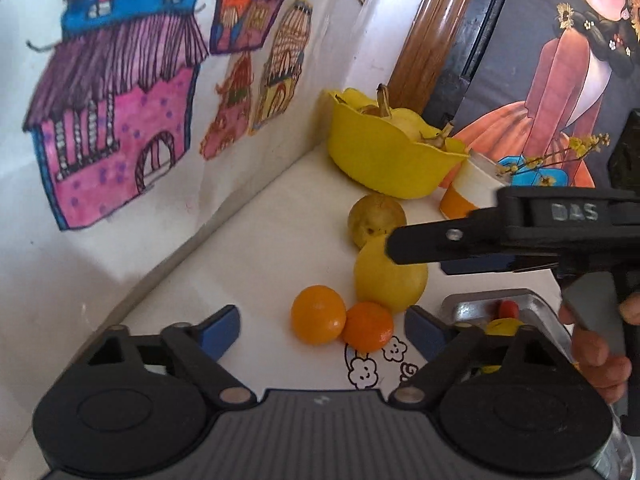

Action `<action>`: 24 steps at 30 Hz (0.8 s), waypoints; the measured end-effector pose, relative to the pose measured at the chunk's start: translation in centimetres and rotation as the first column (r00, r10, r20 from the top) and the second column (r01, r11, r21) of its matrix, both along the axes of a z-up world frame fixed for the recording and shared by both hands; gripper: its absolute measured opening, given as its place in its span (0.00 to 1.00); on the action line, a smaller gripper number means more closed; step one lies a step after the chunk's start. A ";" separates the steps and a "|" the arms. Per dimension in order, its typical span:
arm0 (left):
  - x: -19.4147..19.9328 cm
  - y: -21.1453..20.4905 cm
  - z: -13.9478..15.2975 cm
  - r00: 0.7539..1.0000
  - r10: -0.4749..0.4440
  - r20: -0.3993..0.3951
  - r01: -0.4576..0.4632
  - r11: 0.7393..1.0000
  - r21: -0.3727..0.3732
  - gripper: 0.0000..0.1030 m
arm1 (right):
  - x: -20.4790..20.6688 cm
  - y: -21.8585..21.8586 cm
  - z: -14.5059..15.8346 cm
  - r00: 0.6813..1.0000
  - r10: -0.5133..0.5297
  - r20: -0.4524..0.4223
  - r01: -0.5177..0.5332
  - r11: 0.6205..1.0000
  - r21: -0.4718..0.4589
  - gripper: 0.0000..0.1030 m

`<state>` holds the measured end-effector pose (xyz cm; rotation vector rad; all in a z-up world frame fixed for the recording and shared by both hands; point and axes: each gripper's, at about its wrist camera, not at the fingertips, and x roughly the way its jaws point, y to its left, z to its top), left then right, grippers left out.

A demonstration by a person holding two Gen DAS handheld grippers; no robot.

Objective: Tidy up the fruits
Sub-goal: 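Grasp the yellow lemon with the right tool while the left tool grasps an orange mandarin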

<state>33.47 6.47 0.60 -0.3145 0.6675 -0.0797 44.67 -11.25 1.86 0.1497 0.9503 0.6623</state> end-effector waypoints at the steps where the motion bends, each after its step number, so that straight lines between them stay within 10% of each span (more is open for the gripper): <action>1: 0.1 -0.1 -0.1 1.000 0.001 0.002 -0.001 1.000 0.005 0.83 | 0.3 0.2 -0.3 1.000 -0.003 -0.008 0.003 1.000 0.004 0.86; 24: -0.3 1.9 -1.3 0.999 0.049 0.023 -0.046 0.992 -0.121 0.54 | 1.4 1.0 -2.9 0.999 -0.011 -0.052 0.011 1.000 -0.004 0.62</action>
